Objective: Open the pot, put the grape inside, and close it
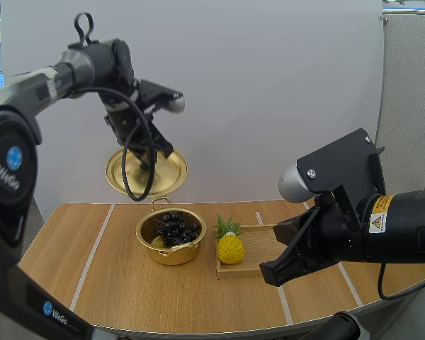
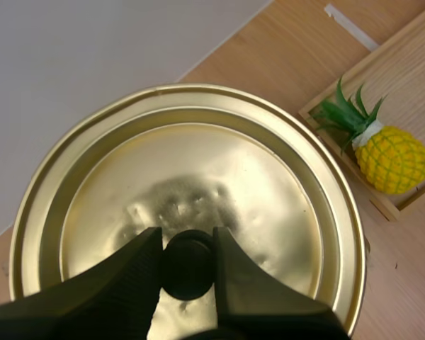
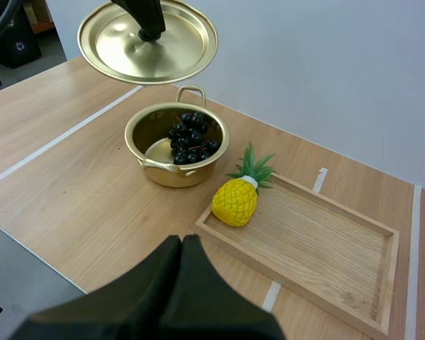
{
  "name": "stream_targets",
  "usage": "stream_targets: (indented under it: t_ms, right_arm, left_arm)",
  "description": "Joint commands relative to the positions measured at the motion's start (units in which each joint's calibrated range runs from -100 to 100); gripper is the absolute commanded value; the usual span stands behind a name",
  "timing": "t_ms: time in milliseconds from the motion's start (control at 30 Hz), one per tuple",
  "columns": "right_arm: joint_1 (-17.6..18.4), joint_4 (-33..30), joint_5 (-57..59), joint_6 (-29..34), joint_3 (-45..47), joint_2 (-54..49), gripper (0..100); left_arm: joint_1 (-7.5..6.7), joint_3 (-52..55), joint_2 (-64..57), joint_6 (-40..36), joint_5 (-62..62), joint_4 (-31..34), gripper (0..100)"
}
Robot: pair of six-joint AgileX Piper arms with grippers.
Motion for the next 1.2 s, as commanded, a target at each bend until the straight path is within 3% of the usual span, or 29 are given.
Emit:
stream_targets:
  t_ms: [0, 233, 567, 1167]
  right_arm:
    - [-0.2, -0.5, 0.0, 0.1, -0.1, -0.5, 0]
    - [-0.2, -1.5, 0.0, 0.1, -0.1, -0.5, 0]
    - [-0.2, -1.5, 0.0, 0.1, -0.1, -0.5, 0]
    - [-0.2, -1.5, 0.0, 0.1, -0.1, -0.5, 0]
  left_arm:
    - [-0.09, 3.3, 4.8, 5.4, 0.0, -4.2, 0]
    - [-0.09, 7.8, 7.2, 11.7, -5.7, -9.6, 0]
    - [-0.09, 12.3, 7.7, 14.1, -15.8, -10.3, 0]
    - [-0.09, 12.3, 14.6, 16.8, -13.4, -14.4, 0]
